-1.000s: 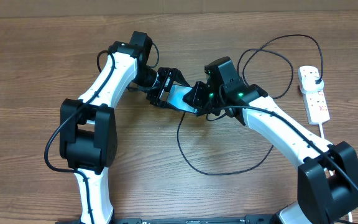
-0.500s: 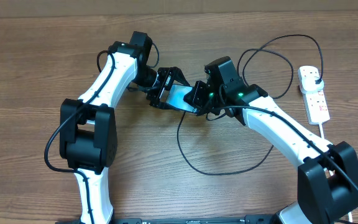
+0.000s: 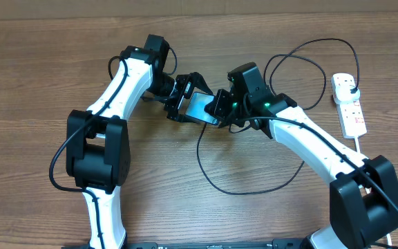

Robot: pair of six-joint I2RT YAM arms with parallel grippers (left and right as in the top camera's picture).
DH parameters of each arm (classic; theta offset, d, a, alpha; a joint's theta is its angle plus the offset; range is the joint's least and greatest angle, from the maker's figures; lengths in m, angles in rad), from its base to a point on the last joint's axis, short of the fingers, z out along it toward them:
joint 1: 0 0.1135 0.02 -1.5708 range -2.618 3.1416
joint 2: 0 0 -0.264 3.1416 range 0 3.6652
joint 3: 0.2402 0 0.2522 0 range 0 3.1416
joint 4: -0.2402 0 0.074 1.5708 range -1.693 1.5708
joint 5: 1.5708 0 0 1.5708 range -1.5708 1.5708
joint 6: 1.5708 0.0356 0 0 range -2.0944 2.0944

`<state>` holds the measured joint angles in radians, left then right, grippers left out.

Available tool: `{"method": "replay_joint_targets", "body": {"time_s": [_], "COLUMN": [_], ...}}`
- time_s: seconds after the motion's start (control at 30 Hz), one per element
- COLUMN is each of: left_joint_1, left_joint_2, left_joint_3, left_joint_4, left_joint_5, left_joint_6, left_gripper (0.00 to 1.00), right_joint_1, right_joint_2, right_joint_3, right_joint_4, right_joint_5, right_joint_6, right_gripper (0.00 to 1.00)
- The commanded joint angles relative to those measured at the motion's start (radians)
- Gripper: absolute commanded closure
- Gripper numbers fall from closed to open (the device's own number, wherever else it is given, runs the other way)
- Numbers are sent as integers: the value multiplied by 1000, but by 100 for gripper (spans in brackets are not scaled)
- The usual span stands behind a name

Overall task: Plug charger to phone and switch on socket
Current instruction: 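Release the phone from the left gripper and lift it with the right, then regrasp the phone upright with the left gripper and open the right gripper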

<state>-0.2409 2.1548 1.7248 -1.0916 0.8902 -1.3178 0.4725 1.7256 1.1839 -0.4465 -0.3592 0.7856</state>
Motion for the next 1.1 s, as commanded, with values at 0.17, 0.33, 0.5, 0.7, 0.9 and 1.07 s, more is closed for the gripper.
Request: {"method": "replay_joint_targets", "body": {"time_s": [0.17, 0.33, 0.5, 0.7, 0.9, 1.07], "left_joint_1": [-2, -2, -2, -2, -3, -6], "left_joint_2": [-1, -1, -1, -1, -1, -1], "left_joint_3": [24, 24, 24, 24, 24, 24], "left_joint_4": [125, 264, 531, 843, 1038, 1204], "left_joint_5": [20, 24, 131, 213, 230, 225], "left_joint_6": [121, 196, 122, -84, -325, -389], "left_gripper": [5, 0, 0, 0, 4, 17], "right_joint_1": [-119, -205, -262, -266, -256, -219], "right_joint_2": [-46, -97, -122, -123, -123, -123], "right_joint_3": [14, 31, 63, 69, 69, 69], "right_joint_4": [8, 20, 73, 235, 397, 417], "right_joint_5": [-1, -1, 0, 0, -1, 0], "right_joint_6": [3, 66, 243, 430, 575, 671], "right_gripper": [96, 96, 96, 96, 96, 96]}}
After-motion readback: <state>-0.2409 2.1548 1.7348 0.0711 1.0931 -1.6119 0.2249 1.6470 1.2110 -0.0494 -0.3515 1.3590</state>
